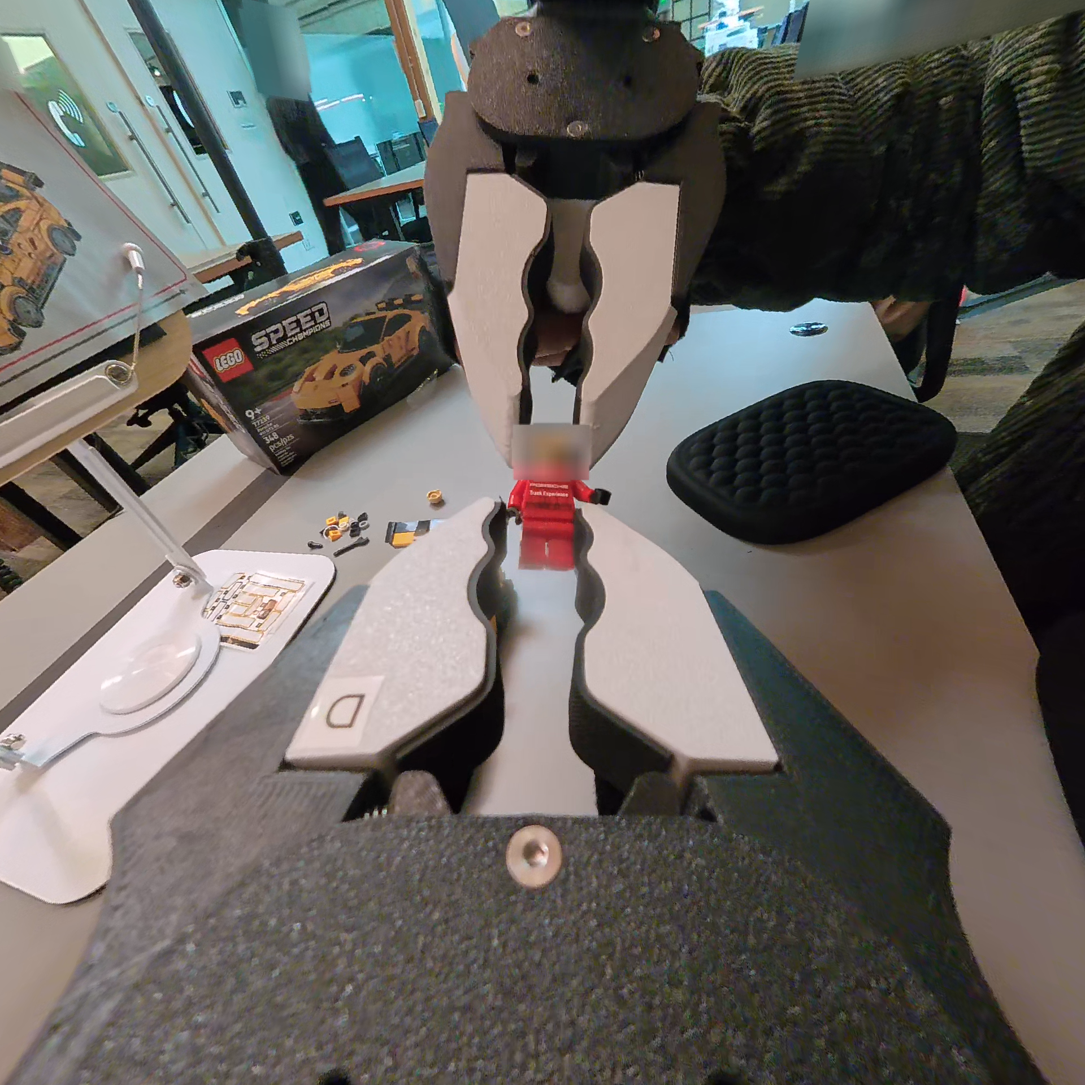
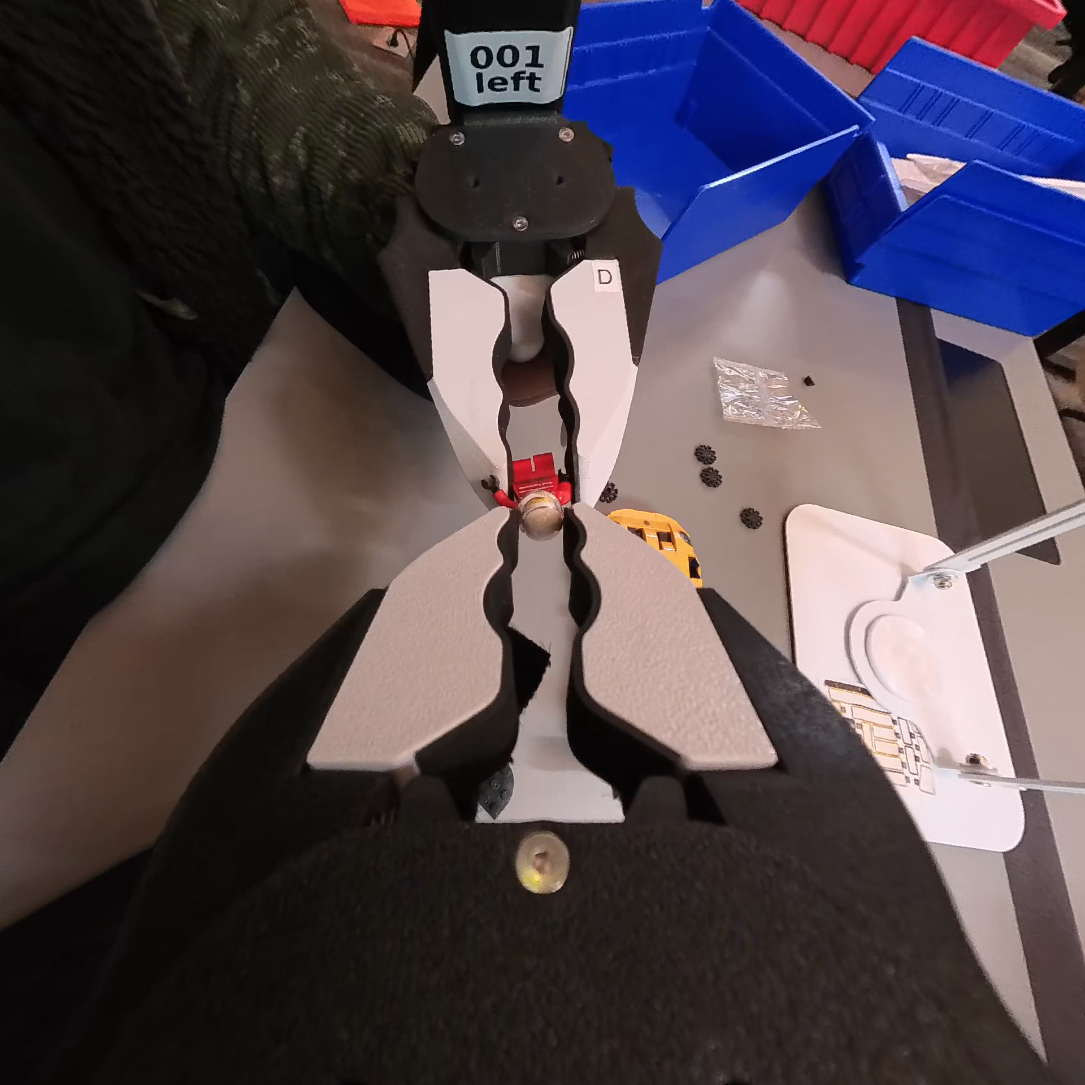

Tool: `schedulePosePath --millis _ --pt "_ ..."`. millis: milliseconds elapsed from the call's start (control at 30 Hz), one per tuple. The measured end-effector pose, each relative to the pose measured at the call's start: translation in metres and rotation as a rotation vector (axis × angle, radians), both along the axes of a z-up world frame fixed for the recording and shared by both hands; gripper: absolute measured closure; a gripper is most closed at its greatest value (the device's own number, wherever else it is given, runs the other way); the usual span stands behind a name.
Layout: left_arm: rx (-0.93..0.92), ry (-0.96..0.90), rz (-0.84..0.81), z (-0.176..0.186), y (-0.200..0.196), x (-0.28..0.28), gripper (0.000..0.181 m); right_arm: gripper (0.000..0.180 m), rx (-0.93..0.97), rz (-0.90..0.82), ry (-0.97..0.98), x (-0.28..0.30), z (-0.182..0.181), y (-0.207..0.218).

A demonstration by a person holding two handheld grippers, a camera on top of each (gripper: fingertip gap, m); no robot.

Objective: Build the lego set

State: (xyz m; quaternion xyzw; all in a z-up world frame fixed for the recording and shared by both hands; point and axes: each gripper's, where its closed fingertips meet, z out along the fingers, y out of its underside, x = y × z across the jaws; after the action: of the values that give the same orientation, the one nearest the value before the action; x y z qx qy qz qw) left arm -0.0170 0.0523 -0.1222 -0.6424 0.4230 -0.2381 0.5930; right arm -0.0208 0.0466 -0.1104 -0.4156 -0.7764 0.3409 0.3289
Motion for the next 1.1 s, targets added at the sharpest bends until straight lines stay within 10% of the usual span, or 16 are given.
schedulePosePath --millis 1100 --pt "-0.157 -0.068 0.002 -0.014 0.008 -0.003 0.159 0.154 -0.029 -0.105 -0.001 0.022 0.005 0.015"
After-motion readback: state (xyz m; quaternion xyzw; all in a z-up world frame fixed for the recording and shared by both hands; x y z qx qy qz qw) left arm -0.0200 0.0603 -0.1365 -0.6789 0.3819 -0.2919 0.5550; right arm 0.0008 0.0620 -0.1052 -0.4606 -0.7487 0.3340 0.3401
